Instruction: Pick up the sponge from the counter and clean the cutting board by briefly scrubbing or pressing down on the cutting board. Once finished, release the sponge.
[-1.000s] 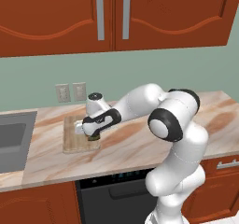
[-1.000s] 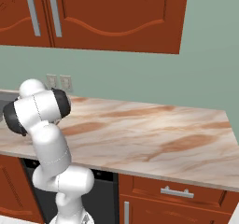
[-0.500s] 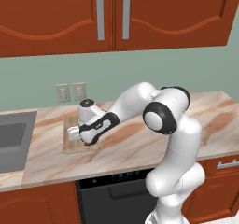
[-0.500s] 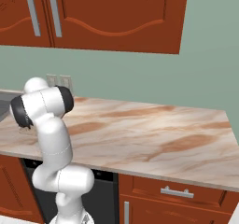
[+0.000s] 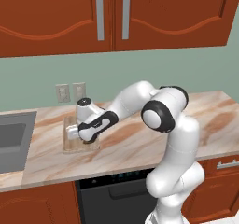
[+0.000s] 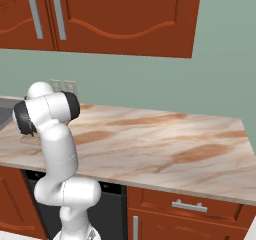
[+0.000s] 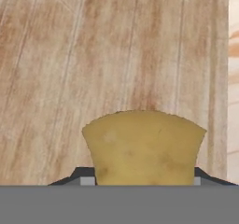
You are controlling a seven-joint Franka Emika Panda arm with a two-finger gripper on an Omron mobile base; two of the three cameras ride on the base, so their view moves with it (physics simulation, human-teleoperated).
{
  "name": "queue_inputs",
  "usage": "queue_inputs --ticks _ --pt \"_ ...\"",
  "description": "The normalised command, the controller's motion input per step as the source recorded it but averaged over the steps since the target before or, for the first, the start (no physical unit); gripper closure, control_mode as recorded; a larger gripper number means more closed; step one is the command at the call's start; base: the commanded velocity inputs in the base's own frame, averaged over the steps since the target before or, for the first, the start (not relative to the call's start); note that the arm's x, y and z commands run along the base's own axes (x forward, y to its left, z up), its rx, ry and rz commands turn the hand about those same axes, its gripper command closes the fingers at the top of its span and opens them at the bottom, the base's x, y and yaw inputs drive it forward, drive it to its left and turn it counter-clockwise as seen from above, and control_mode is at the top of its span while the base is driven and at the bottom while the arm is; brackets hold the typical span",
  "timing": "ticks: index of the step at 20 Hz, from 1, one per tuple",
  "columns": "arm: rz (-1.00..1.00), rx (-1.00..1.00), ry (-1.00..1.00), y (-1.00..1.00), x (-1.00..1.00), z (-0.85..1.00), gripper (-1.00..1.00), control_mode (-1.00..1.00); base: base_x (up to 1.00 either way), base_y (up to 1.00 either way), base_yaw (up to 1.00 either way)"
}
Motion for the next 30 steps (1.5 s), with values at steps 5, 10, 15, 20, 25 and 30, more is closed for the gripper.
queue_inputs --ticks 5,10,15,20,25,30 --pt "0.00 0.00 0.00 0.00 0.34 -0.01 1.00 -1.00 0.00 0.00 0.00" --pt "0.00 0.00 0.00 0.00 0.28 -0.30 1.00 -1.00 0.00 0.00 0.00" --pt "0.00 -0.01 0.00 0.00 0.10 -0.64 1.00 -1.00 0.00 0.00 0.00" --pt "0.00 0.00 -0.01 -0.02 0.45 -0.02 1.00 -1.00 0.00 0.00 0.00" --pt "0.00 0.00 0.00 -0.09 0.41 0.00 1.00 -1.00 0.00 0.00 0.00" --pt "0.00 -0.01 0.00 0.00 0.49 -0.14 1.00 -1.00 0.00 0.00 0.00"
